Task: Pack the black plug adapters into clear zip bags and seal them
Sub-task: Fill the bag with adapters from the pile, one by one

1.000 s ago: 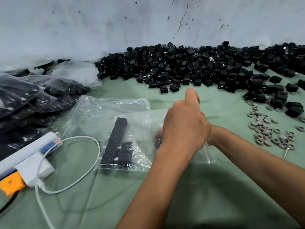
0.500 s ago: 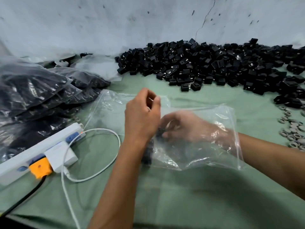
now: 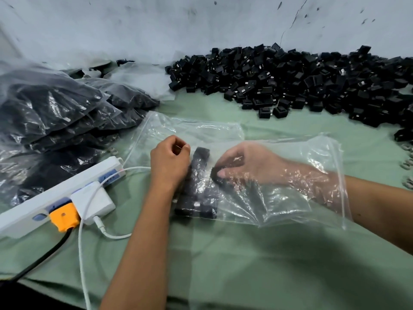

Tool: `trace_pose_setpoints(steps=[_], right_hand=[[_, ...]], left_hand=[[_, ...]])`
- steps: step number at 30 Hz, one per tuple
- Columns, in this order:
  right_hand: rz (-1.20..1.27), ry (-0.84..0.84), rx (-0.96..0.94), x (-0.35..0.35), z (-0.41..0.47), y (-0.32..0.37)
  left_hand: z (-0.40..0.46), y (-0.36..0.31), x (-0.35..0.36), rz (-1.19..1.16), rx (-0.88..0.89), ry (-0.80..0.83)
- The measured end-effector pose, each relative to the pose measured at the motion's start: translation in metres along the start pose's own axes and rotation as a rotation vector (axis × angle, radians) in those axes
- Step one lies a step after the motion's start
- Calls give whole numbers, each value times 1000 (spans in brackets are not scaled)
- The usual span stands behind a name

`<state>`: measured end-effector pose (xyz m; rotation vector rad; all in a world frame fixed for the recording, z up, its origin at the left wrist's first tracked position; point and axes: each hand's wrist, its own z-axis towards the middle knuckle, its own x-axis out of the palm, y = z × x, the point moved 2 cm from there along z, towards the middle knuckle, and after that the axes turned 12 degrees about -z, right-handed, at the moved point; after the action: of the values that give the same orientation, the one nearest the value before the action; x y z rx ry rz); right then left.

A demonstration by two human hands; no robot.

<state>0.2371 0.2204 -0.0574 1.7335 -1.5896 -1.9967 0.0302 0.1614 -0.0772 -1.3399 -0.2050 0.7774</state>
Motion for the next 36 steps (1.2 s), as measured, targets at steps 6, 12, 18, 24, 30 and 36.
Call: trace_pose_setpoints(steps=[6,12,18,24,30,36], right_hand=[[72,75,-64,5,9,-1],[46,112,-114,6,10,8],[27,58,-70,5,10,15],[-92,84,27,-4,-7,15],[-166,133,7,-32,-45,-10],[60,255,27,-72,-108,-66]], left_hand=[[-4,-4,0,-5,13,-25],[-6,-4,0,18,25,-26],[-7,-4,-1,48,38,-18],[-10,-16,-9,94,60,-60],[-23,-66,13,170,184,-4],[-73,-113,85,115,272,225]])
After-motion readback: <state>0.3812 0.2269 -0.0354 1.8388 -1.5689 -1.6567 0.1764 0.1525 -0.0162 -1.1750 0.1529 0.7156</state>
